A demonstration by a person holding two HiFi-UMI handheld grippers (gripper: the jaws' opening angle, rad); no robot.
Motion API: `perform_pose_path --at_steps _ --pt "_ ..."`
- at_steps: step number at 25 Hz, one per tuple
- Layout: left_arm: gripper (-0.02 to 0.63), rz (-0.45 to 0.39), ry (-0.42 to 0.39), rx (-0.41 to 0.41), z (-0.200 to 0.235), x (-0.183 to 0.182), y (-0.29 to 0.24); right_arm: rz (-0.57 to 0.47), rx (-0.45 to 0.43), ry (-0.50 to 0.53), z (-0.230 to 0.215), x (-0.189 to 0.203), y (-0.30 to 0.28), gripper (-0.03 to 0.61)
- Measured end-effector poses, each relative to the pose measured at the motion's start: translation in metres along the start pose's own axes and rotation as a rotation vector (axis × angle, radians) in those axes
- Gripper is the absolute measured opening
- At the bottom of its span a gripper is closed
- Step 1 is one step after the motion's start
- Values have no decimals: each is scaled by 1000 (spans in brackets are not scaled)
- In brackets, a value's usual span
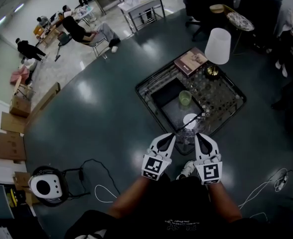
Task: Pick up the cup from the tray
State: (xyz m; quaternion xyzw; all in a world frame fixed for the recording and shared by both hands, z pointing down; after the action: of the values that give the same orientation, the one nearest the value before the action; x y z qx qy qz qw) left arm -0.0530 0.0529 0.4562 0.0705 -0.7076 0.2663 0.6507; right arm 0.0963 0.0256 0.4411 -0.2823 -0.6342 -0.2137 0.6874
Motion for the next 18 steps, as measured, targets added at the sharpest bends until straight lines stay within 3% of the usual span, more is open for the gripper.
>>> perform_pose_path --at_steps 9,18 --pt "9 3 14 -2 21 0 -23 41 8 -17 -8 7 -25 8" --pt "9 46 -12 78 64 10 -57 67 71 -15 -9 9 -75 8"
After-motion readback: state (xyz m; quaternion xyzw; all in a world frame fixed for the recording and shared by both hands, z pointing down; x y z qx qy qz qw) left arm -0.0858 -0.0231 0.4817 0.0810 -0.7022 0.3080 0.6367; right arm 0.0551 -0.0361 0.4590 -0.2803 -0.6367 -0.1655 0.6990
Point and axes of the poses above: the fingertips, and each gripper's own axes: y backward along the fingers, z to its left, x out of its underside, the point moved 6 cm from there along y, backward along the fingers, and after that the axes turned 4 degrees about x, right-handed, at the moved point
